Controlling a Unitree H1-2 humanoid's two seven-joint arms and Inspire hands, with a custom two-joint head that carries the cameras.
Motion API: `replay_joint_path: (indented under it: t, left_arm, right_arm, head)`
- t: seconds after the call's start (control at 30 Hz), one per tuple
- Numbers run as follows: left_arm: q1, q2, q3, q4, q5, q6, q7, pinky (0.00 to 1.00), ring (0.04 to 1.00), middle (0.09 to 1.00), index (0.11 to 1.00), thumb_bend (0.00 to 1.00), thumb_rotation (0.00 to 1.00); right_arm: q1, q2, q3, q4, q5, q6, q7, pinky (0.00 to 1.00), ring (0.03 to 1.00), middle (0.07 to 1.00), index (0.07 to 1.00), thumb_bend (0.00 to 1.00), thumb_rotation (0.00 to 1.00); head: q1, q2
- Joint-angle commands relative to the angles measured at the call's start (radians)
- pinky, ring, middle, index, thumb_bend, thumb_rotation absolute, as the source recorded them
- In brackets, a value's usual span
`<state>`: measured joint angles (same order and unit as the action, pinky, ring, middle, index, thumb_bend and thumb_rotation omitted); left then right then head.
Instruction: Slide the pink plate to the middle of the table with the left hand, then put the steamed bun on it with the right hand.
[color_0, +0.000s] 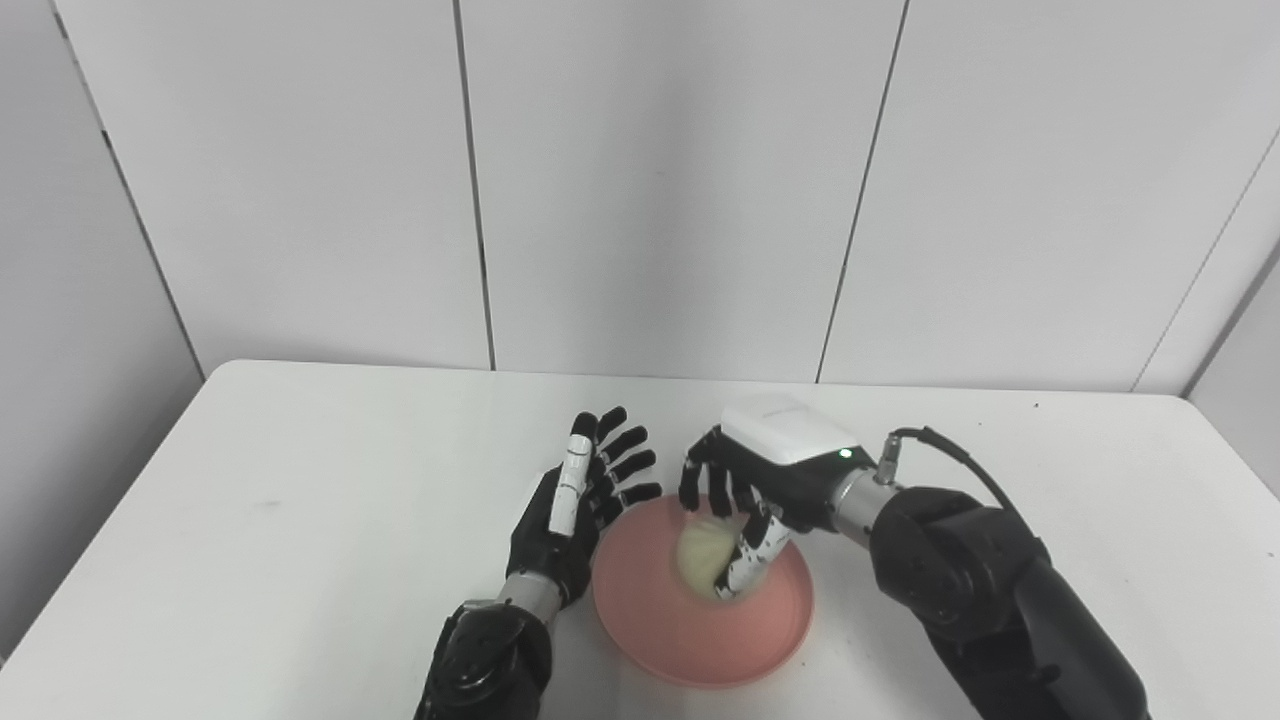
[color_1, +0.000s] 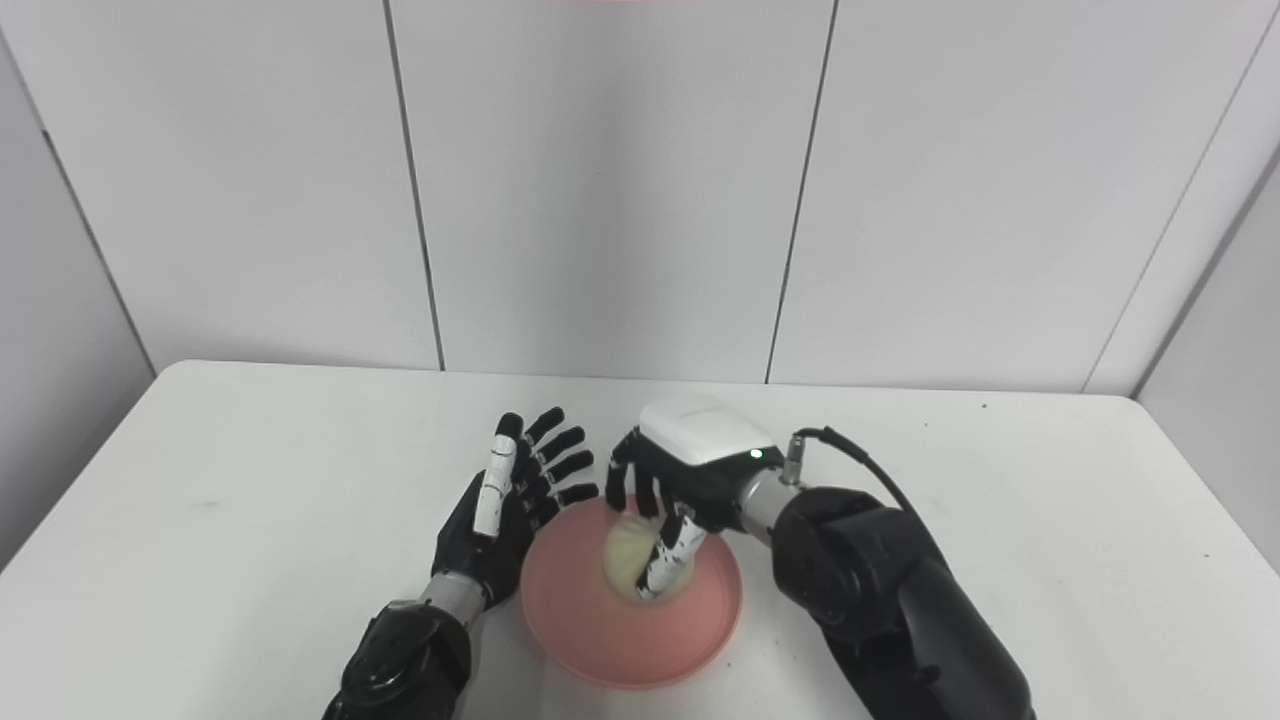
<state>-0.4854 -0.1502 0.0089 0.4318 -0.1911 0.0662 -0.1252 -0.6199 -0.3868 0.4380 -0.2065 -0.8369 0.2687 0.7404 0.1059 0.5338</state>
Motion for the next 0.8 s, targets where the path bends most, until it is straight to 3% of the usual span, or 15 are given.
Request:
replay_joint_path:
  t: [0.0,0.07,0.17,0.3,0.53,0.6,0.7,0.73,0.77]
  left_arm:
    - [0.009,-0.001,-0.004,0.014,0.003,0.042,0.007,0.70,0.827,0.876,0.884,0.81,0.91]
    - [0.010,-0.001,-0.006,0.011,0.004,0.044,0.006,0.70,0.828,0.877,0.885,0.81,0.91]
    - [0.012,-0.003,-0.007,0.001,0.007,0.051,0.009,0.70,0.834,0.872,0.875,0.80,0.91]
    - [0.018,0.001,-0.006,-0.023,0.007,0.077,0.014,0.68,0.823,0.871,0.872,0.80,0.91]
    - [0.017,0.005,-0.007,-0.020,0.012,0.079,0.013,0.69,0.831,0.869,0.875,0.81,0.91]
    - [0.016,0.006,-0.008,-0.021,0.013,0.081,0.012,0.69,0.830,0.866,0.870,0.81,0.91]
    - [0.018,0.007,-0.009,-0.020,0.014,0.075,0.012,0.69,0.832,0.868,0.874,0.81,0.91]
    - [0.019,0.007,-0.009,-0.020,0.015,0.073,0.012,0.69,0.831,0.867,0.878,0.81,0.91]
    - [0.019,0.007,-0.010,-0.019,0.016,0.072,0.013,0.69,0.831,0.867,0.880,0.81,0.91]
  right_arm:
    - [-0.020,0.004,-0.007,0.000,0.004,-0.048,-0.049,0.31,0.384,0.465,0.489,0.53,0.00]
    - [-0.005,0.004,-0.003,0.022,0.006,-0.087,-0.091,0.31,0.390,0.493,0.481,0.53,0.00]
    - [0.016,0.001,-0.003,0.068,0.015,-0.160,-0.159,0.29,0.365,0.436,0.484,0.53,0.00]
    - [0.029,-0.002,0.000,0.097,0.013,-0.185,-0.180,0.26,0.335,0.418,0.486,0.53,0.00]
    - [0.030,-0.020,0.010,0.110,0.003,-0.207,-0.176,0.37,0.467,0.446,0.497,0.53,0.00]
    - [0.028,-0.023,0.010,0.110,0.002,-0.210,-0.177,0.40,0.500,0.565,0.494,0.53,0.12]
    - [0.027,-0.025,0.006,0.102,0.001,-0.208,-0.179,0.48,0.560,0.622,0.493,0.53,0.15]
    - [0.027,-0.026,0.004,0.098,0.003,-0.207,-0.178,0.48,0.557,0.615,0.571,0.82,0.19]
    - [0.027,-0.028,0.003,0.094,0.005,-0.206,-0.177,0.48,0.555,0.612,0.591,0.90,0.19]
  head:
    - [0.001,0.000]
    - [0.002,0.001]
    - [0.002,0.003]
    - [-0.007,0.005]
    - [-0.008,0.004]
    - [-0.010,0.004]
    - [-0.012,0.003]
    - [-0.012,0.003]
    - [-0.012,0.004]
